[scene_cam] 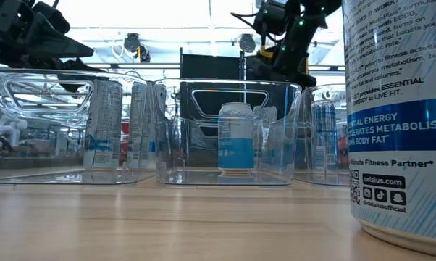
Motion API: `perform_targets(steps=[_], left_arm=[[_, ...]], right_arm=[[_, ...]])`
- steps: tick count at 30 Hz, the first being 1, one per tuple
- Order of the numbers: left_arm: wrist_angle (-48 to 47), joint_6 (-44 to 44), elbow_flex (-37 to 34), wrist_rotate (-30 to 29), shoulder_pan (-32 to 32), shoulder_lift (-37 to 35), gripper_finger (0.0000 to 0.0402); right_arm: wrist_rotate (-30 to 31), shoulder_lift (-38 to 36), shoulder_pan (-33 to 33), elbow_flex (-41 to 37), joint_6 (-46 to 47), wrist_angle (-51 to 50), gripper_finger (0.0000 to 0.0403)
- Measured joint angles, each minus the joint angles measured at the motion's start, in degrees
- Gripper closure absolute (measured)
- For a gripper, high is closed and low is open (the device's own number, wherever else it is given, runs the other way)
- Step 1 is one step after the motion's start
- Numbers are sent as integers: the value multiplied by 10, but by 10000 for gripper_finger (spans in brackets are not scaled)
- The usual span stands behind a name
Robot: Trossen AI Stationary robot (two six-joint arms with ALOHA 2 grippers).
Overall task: Sort soda cans
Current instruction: Move the top white soda can to the top middle of the table
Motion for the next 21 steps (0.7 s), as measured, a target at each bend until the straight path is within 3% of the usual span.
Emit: perform_targets(steps=[9, 18, 21], left_arm=[[0, 0, 0, 0, 0, 0, 39], [1, 0, 0, 0, 0, 0, 39], [1, 0, 0, 0, 0, 0, 39]], right_arm=[[-3, 45, -3, 0, -10, 26, 30], [-3, 45, -3, 0, -3, 33, 154], [-4, 45, -3, 0, -1, 39, 164]])
